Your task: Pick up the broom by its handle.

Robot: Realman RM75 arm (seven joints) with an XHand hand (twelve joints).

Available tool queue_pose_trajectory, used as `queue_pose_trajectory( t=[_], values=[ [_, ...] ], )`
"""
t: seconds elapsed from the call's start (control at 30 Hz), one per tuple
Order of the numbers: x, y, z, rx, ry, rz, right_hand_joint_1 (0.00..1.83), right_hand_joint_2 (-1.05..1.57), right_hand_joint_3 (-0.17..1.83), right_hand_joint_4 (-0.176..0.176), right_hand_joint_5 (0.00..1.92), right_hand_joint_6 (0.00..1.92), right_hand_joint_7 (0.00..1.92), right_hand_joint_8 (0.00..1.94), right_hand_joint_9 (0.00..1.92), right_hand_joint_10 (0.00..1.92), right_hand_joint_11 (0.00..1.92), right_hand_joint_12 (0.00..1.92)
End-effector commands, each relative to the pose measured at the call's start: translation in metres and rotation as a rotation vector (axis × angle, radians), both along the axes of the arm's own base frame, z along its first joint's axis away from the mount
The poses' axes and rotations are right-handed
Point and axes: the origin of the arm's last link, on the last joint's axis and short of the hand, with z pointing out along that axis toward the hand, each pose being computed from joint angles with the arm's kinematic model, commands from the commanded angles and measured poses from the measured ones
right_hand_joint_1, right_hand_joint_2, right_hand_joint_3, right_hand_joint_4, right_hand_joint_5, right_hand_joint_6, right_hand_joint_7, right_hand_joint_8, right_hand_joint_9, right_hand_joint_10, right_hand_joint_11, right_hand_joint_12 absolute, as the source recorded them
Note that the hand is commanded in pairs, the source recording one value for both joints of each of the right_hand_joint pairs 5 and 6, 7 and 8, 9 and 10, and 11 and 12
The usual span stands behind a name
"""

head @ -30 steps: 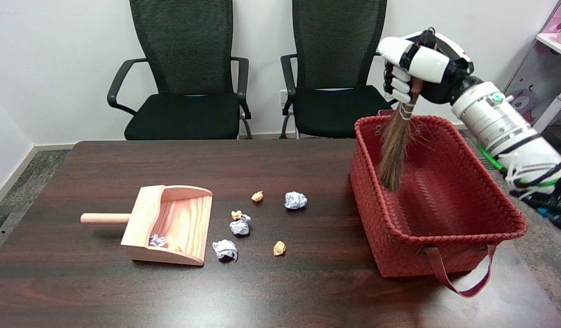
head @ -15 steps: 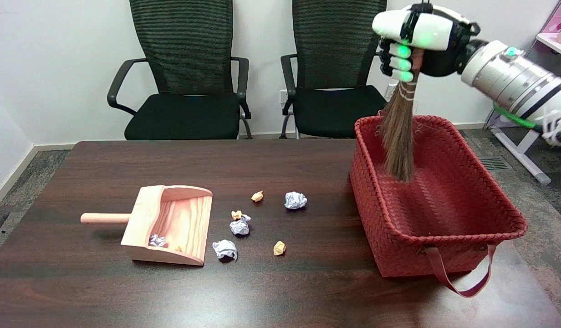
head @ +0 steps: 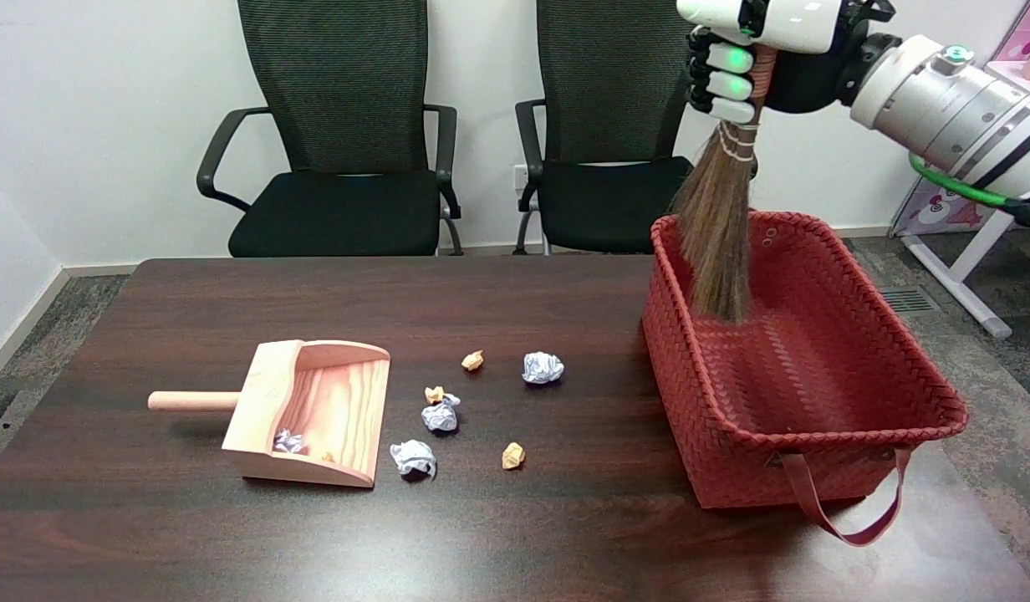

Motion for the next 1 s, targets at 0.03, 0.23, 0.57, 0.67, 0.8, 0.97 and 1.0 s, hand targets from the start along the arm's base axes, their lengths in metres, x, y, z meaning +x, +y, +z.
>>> queue_pose_trajectory(
  t=[0.03, 0.23, 0.57, 0.67, 0.8, 0.97, 1.0],
  values=[
    [-0.012, -0.008, -0.023, 0.015, -0.032, 0.036, 0.97, 1.50, 1.35, 0.176, 1.92, 1.92, 1.92, 1.92, 1.92, 1.92, 1.92, 1.92],
    [-0.031, -0.009, -0.028, 0.011, -0.046, 0.010, 0.98, 1.47, 1.45, 0.176, 1.92, 1.92, 1.92, 1.92, 1.92, 1.92, 1.92, 1.92],
    [-0.054, -0.008, -0.035, -0.007, 0.058, 0.026, 0.98, 1.44, 1.49, 0.176, 1.92, 1.92, 1.92, 1.92, 1.92, 1.92, 1.92, 1.92],
    [-0.059, -0.008, -0.037, -0.005, 0.054, 0.018, 0.98, 1.44, 1.49, 0.176, 1.92, 1.92, 1.92, 1.92, 1.92, 1.92, 1.92, 1.92],
    [-0.059, -0.008, -0.037, -0.004, 0.057, 0.014, 0.97, 1.44, 1.49, 0.176, 1.92, 1.92, 1.92, 1.92, 1.92, 1.92, 1.92, 1.92],
    [-0.058, -0.009, -0.036, -0.006, 0.049, 0.016, 0.98, 1.41, 1.51, 0.176, 1.92, 1.92, 1.92, 1.92, 1.92, 1.92, 1.92, 1.92],
    [-0.058, -0.008, -0.038, -0.001, 0.044, 0.014, 0.95, 1.39, 1.52, 0.176, 1.92, 1.92, 1.92, 1.92, 1.92, 1.92, 1.92, 1.92]
  ],
)
